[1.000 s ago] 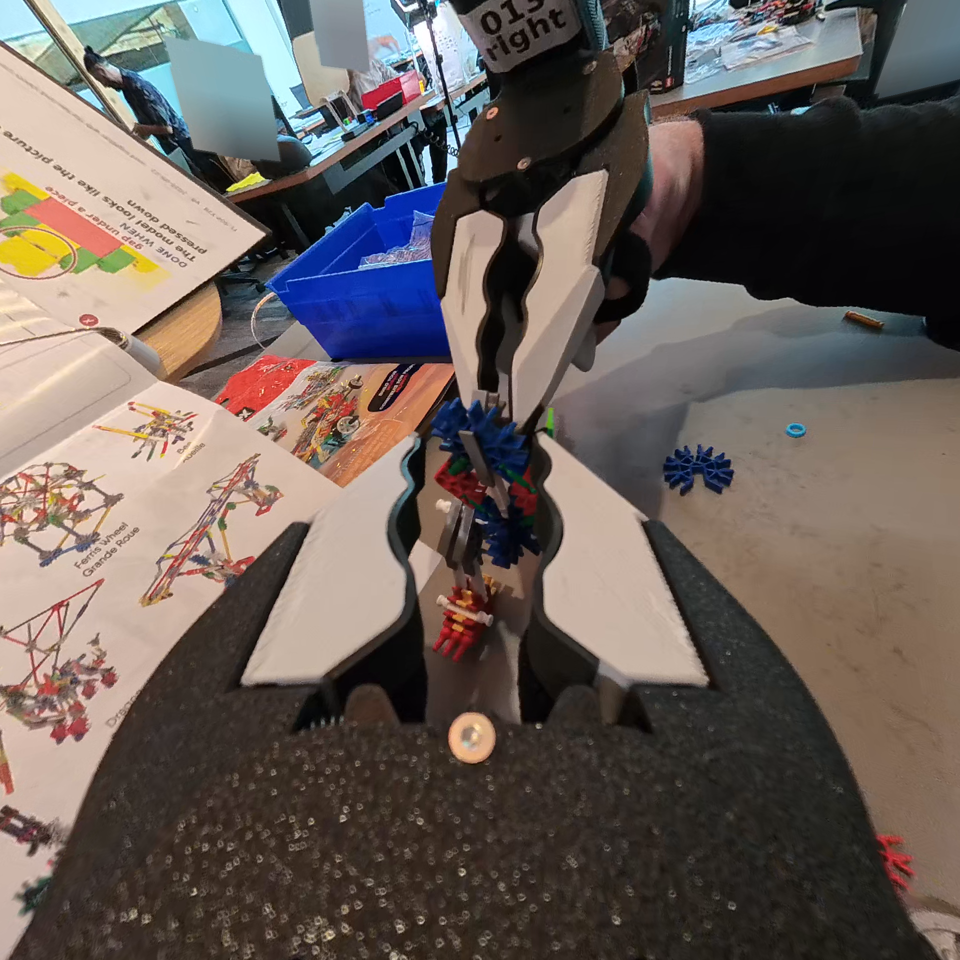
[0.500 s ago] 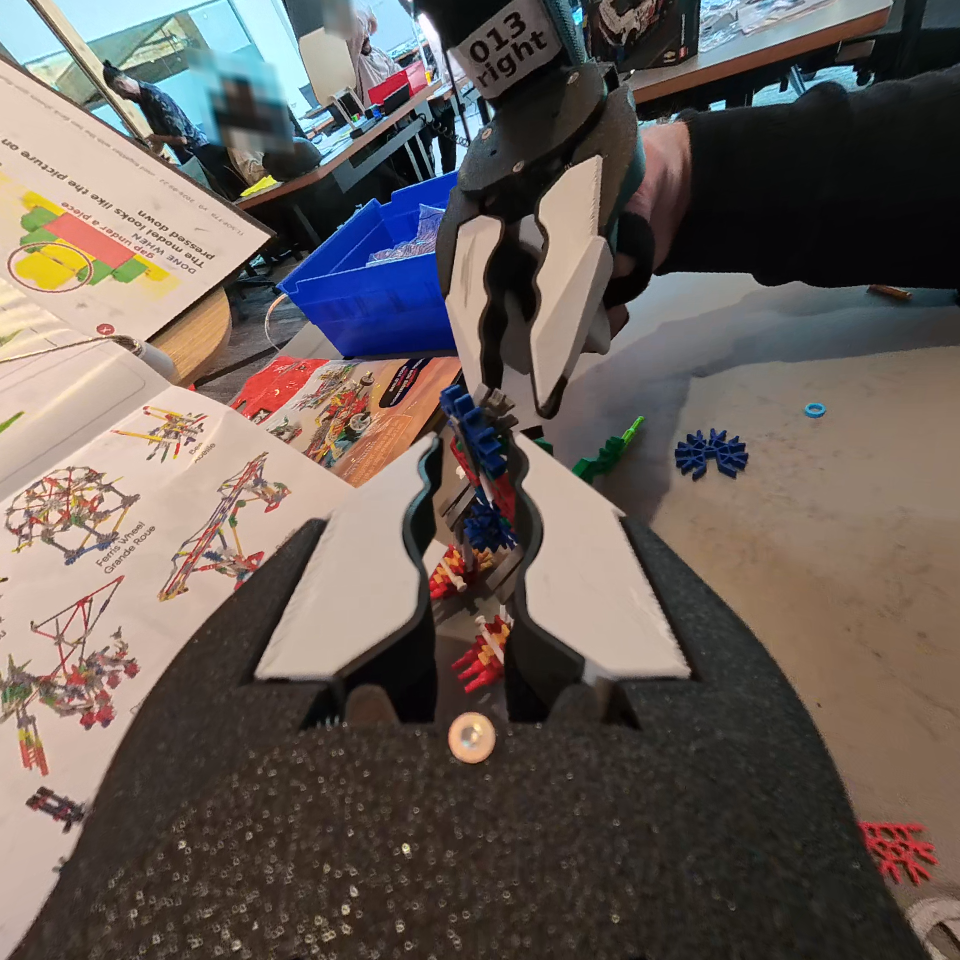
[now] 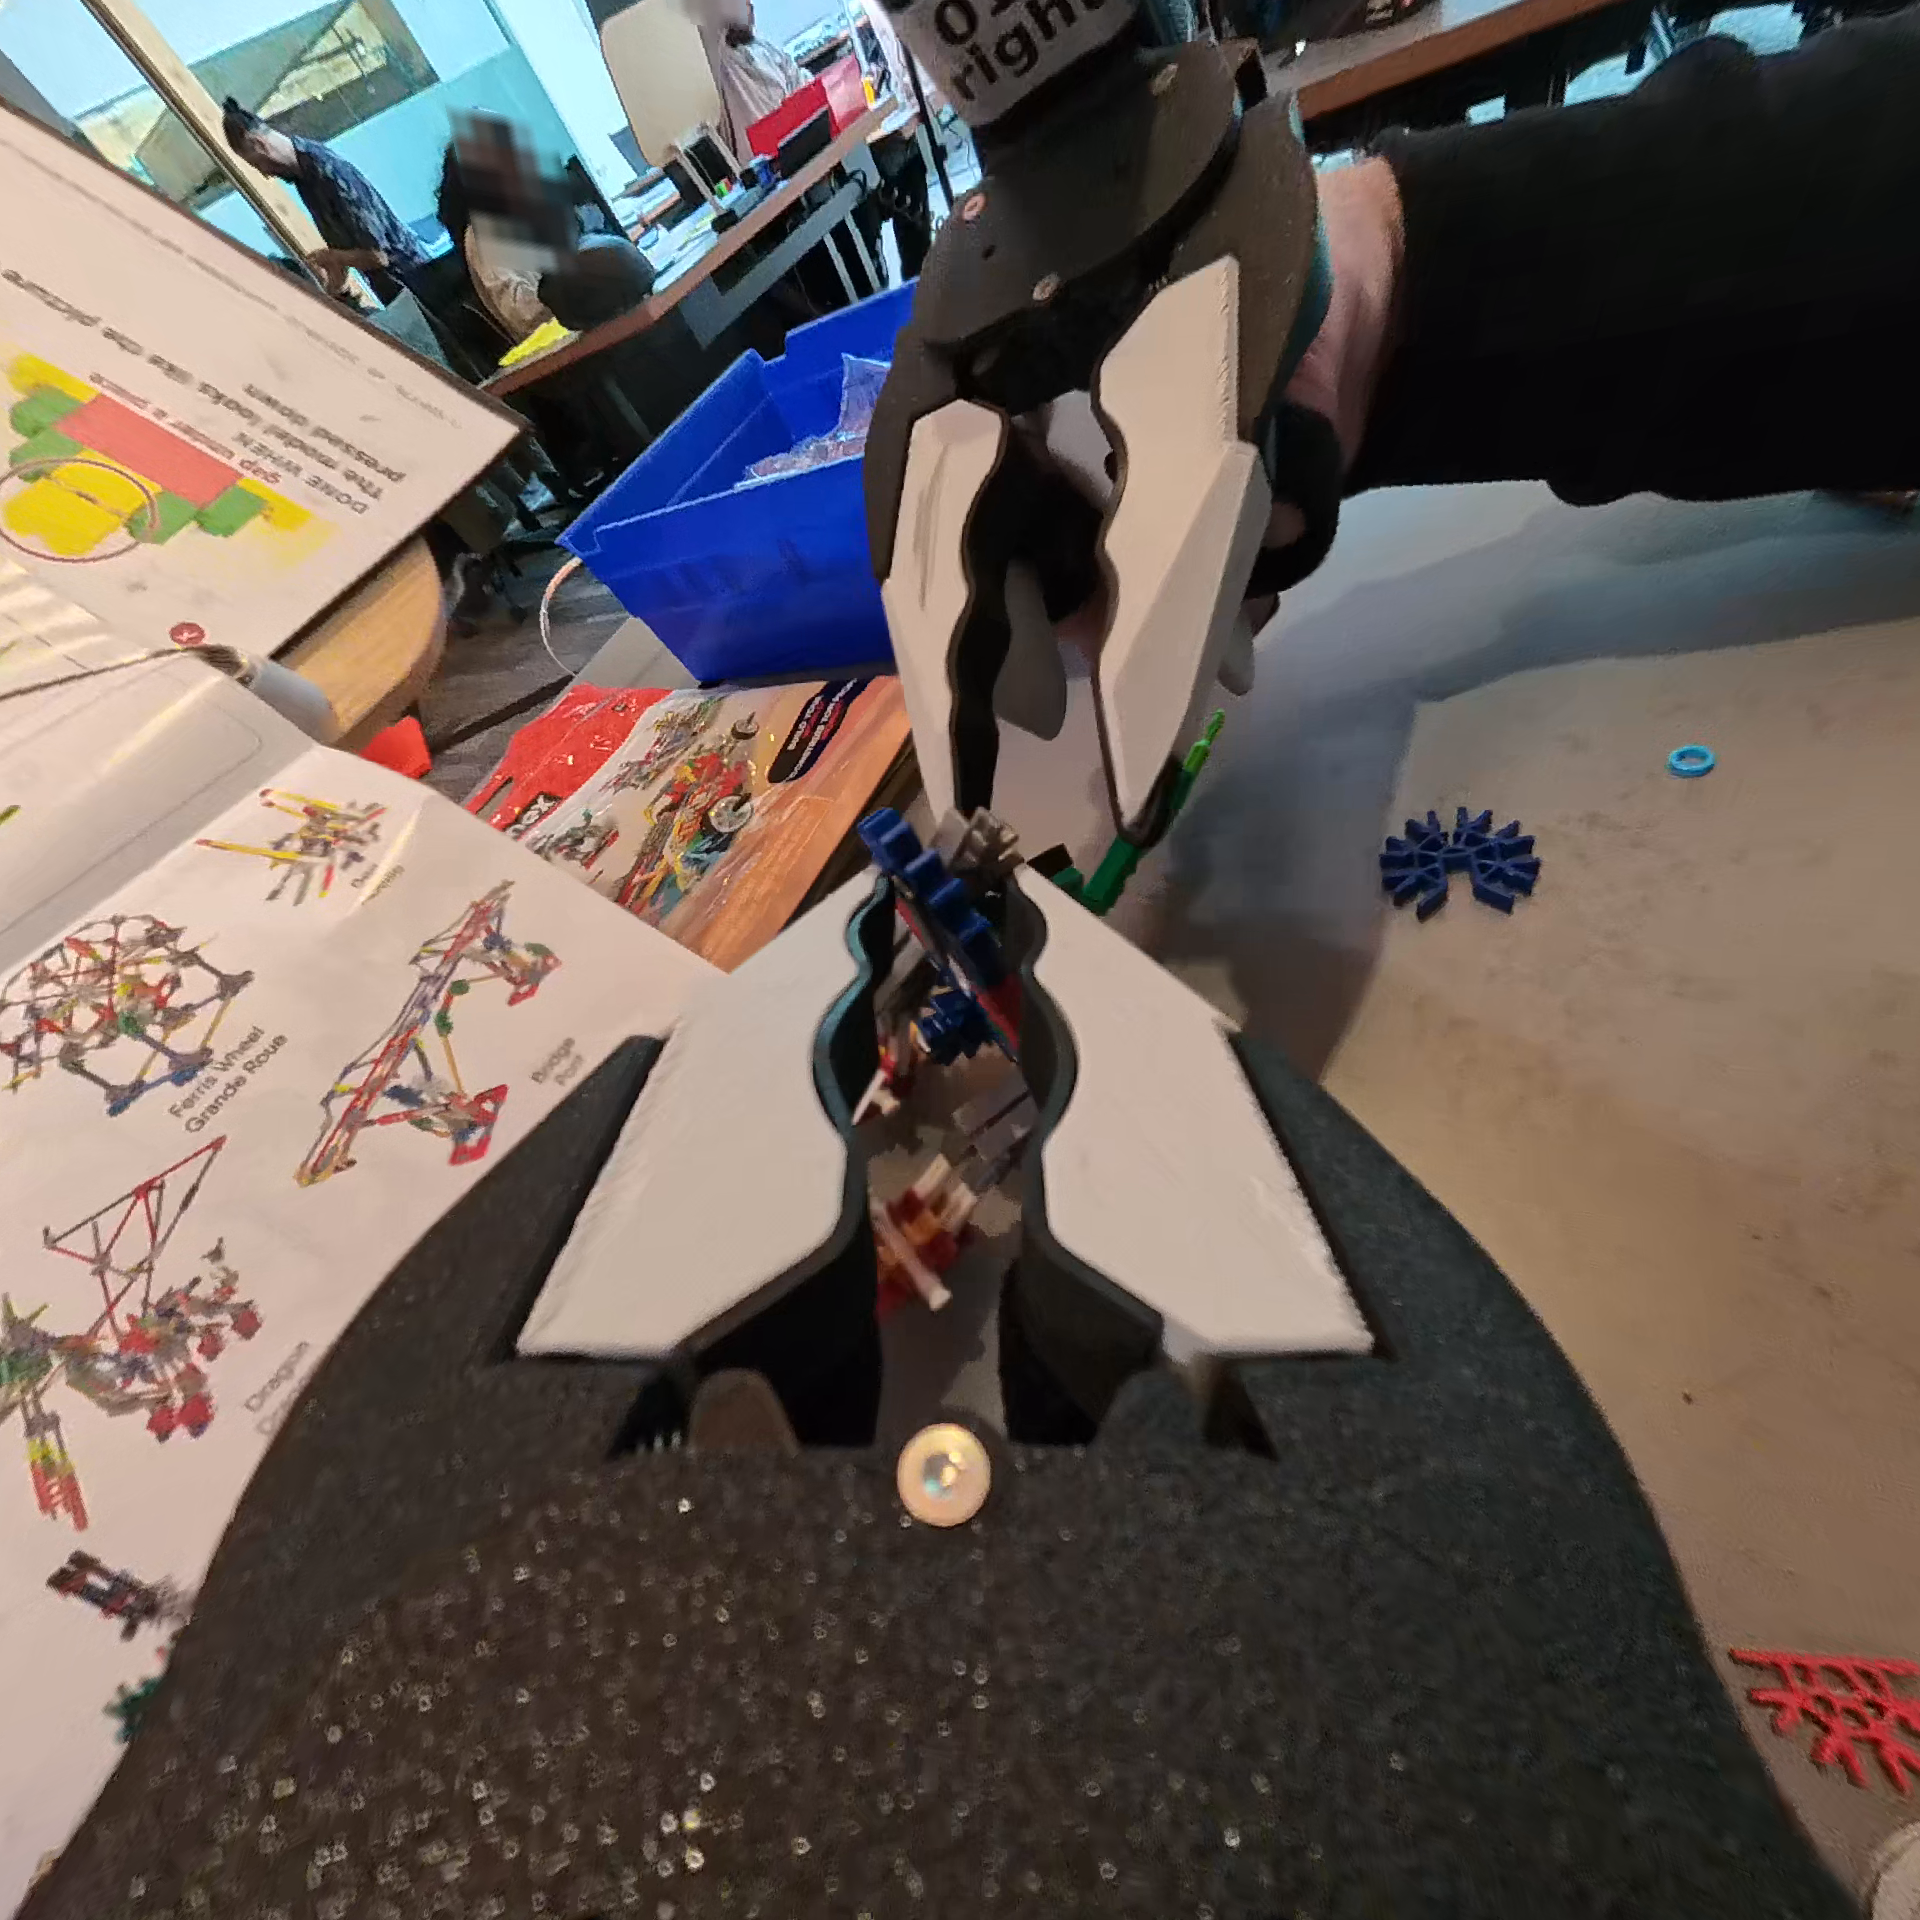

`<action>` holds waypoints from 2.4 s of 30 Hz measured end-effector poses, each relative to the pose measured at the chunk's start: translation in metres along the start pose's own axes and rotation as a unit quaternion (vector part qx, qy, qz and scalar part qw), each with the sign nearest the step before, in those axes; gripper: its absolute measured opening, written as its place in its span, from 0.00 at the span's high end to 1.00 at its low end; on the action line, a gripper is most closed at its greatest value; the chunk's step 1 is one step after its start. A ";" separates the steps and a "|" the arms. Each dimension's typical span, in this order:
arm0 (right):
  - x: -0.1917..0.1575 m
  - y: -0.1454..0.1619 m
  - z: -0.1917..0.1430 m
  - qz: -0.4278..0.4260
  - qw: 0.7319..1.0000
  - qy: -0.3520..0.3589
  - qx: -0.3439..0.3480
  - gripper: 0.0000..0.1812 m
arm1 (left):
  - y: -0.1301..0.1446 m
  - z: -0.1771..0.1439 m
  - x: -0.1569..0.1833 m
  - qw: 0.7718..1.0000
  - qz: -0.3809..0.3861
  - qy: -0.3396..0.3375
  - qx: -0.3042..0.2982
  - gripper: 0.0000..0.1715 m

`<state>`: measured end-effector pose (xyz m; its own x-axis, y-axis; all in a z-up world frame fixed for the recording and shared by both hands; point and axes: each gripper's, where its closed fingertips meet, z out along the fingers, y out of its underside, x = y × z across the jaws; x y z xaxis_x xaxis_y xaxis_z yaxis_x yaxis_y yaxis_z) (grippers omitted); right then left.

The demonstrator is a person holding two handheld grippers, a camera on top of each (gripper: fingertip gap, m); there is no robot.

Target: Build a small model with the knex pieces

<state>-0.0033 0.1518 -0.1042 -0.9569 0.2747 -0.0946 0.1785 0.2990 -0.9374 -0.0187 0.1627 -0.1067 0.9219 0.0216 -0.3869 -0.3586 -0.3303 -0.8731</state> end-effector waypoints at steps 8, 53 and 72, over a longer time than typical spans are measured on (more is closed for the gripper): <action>0.012 0.008 -0.010 -0.014 0.999 0.038 -0.026 0.86 | 0.000 0.003 -0.004 1.000 -0.002 -0.008 -0.004 0.90; 0.020 0.019 -0.001 -0.036 0.996 0.060 -0.045 0.92 | 0.011 0.012 -0.002 0.999 0.031 -0.031 -0.029 0.89; 0.033 0.051 0.006 -0.053 0.991 0.078 -0.097 0.92 | 0.037 0.023 0.002 0.995 0.072 -0.038 -0.057 0.92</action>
<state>-0.0271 0.1709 -0.1571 -0.9281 0.3659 0.0689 0.1336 0.5001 -0.8556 -0.0335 0.1727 -0.1465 0.8470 0.0372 -0.5303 -0.4627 -0.4394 -0.7699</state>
